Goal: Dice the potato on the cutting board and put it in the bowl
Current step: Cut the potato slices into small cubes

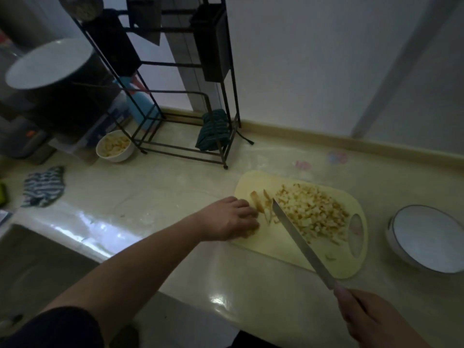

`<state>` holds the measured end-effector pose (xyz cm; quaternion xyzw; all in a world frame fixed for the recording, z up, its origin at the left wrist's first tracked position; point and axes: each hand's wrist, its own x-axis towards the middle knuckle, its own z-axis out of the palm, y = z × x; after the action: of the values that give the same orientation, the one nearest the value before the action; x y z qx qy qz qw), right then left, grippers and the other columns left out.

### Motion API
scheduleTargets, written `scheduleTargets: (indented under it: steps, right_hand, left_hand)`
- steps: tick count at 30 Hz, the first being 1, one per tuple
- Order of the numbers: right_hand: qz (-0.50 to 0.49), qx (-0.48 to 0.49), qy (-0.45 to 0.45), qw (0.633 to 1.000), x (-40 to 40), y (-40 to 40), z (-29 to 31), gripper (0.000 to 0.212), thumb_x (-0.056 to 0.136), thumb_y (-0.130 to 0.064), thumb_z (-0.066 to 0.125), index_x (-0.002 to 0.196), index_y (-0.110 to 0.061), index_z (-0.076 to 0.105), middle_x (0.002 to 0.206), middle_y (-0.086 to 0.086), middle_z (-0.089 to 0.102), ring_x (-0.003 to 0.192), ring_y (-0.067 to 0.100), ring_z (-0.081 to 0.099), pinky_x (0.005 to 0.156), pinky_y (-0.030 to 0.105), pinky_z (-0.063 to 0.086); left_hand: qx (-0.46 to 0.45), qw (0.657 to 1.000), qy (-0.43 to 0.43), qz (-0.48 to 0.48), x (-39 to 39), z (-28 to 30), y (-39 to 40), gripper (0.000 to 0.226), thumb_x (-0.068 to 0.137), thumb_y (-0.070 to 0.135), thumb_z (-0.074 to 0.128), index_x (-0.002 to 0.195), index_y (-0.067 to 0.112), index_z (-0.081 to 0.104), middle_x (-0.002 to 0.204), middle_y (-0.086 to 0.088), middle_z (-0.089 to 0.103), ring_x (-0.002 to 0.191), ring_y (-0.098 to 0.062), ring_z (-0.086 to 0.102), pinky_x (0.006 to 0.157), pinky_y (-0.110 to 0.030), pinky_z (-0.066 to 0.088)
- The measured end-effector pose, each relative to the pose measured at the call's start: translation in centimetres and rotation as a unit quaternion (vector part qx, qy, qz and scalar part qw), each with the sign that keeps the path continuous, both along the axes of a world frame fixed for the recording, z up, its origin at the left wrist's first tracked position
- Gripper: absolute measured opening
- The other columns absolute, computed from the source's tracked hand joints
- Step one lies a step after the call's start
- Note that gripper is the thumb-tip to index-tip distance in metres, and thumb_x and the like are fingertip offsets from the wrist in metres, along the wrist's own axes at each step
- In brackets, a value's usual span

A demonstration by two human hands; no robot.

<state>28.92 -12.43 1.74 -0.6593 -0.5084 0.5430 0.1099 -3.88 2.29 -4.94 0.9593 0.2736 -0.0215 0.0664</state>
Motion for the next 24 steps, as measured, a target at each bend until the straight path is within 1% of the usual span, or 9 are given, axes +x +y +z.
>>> scheduleTargets:
  steps: [3, 7, 10, 12, 14, 17, 20, 22, 24]
  right_hand:
    - [-0.005, -0.012, 0.002, 1.0, -0.2, -0.2, -0.3, 0.052, 0.085, -0.061, 0.044, 0.063, -0.017, 0.057, 0.05, -0.002, 0.052, 0.047, 0.011, 0.051, 0.056, 0.027, 0.038]
    - [-0.012, -0.023, -0.002, 1.0, -0.7, -0.1, -0.5, 0.051, 0.086, -0.06, 0.046, 0.057, -0.019, 0.055, 0.049, 0.0, 0.053, 0.047, 0.013, 0.052, 0.057, 0.03, 0.04]
    - [-0.019, -0.043, 0.009, 0.999, -1.8, 0.2, -0.5, 0.051, 0.084, -0.062, 0.046, 0.056, -0.019, 0.051, 0.046, -0.002, 0.047, 0.044, 0.013, 0.046, 0.052, 0.028, 0.035]
    - [-0.028, -0.04, 0.022, 0.999, -2.6, 0.6, -0.2, 0.049, 0.089, -0.057, 0.045, 0.059, -0.019, 0.046, 0.046, -0.001, 0.042, 0.041, 0.014, 0.039, 0.045, 0.023, 0.029]
    - [-0.02, -0.034, 0.022, 0.999, -3.5, 1.1, 0.3, 0.046, 0.094, -0.05, 0.044, 0.061, -0.018, 0.043, 0.045, 0.0, 0.039, 0.038, 0.013, 0.033, 0.039, 0.018, 0.025]
    - [-0.008, -0.031, 0.023, 0.999, -4.6, 1.7, 0.4, 0.046, 0.094, -0.052, 0.042, 0.064, -0.017, 0.044, 0.045, -0.002, 0.04, 0.035, 0.013, 0.033, 0.037, 0.017, 0.025]
    - [-0.007, -0.026, 0.016, 1.0, -5.0, 1.8, 0.2, 0.048, 0.092, -0.056, 0.041, 0.064, -0.017, 0.044, 0.045, -0.003, 0.04, 0.033, 0.012, 0.034, 0.037, 0.017, 0.025]
    - [-0.014, -0.034, 0.024, 0.999, -5.0, 1.6, 0.2, 0.047, 0.093, -0.056, 0.042, 0.066, -0.017, 0.044, 0.046, -0.003, 0.039, 0.034, 0.013, 0.033, 0.037, 0.017, 0.025]
    - [-0.022, -0.043, 0.028, 0.998, -4.8, 1.4, 0.4, 0.047, 0.092, -0.057, 0.042, 0.067, -0.017, 0.043, 0.047, -0.003, 0.037, 0.035, 0.013, 0.031, 0.039, 0.017, 0.024]
  left_hand:
    - [0.016, 0.998, -0.054, 0.026, 0.0, -1.3, -0.5, 0.028, 0.095, 0.032, 0.066, 0.12, 0.02, 0.069, 0.119, -0.007, 0.063, 0.103, -0.028, 0.06, 0.077, -0.039, 0.055]
    - [0.053, 0.971, -0.149, 0.18, 1.6, -3.0, -3.2, 0.025, 0.093, 0.031, 0.062, 0.109, 0.015, 0.074, 0.101, -0.006, 0.066, 0.085, -0.026, 0.059, 0.067, -0.034, 0.053]
    - [0.037, 0.936, -0.174, 0.304, 3.3, -3.2, -5.2, 0.034, 0.094, 0.038, 0.054, 0.11, 0.016, 0.075, 0.098, -0.003, 0.065, 0.084, -0.024, 0.057, 0.068, -0.033, 0.053]
    - [0.018, 0.923, -0.168, 0.347, 3.5, -2.9, -5.9, 0.042, 0.094, 0.045, 0.051, 0.114, 0.015, 0.073, 0.102, -0.003, 0.066, 0.087, -0.025, 0.058, 0.072, -0.032, 0.053]
    - [-0.012, 0.917, -0.167, 0.363, 3.3, -2.3, -6.3, 0.047, 0.096, 0.048, 0.048, 0.118, 0.013, 0.071, 0.106, -0.005, 0.067, 0.091, -0.026, 0.059, 0.077, -0.034, 0.053]
    - [-0.046, 0.914, -0.177, 0.363, 2.3, -2.1, -6.3, 0.047, 0.098, 0.046, 0.045, 0.114, 0.013, 0.073, 0.104, -0.006, 0.068, 0.09, -0.026, 0.061, 0.076, -0.038, 0.056]
    - [-0.03, 0.929, -0.164, 0.33, 1.7, -1.7, -5.9, 0.044, 0.093, 0.045, 0.046, 0.1, 0.012, 0.076, 0.094, -0.007, 0.068, 0.08, -0.026, 0.064, 0.063, -0.035, 0.057]
    - [-0.015, 0.946, -0.124, 0.3, 1.7, -1.1, -5.7, 0.041, 0.091, 0.041, 0.047, 0.088, 0.01, 0.073, 0.083, -0.007, 0.064, 0.069, -0.027, 0.062, 0.054, -0.032, 0.052]
    - [-0.01, 0.957, -0.076, 0.278, 1.8, -0.9, -5.3, 0.036, 0.091, 0.037, 0.049, 0.082, 0.008, 0.068, 0.077, -0.009, 0.06, 0.063, -0.029, 0.059, 0.052, -0.032, 0.047]
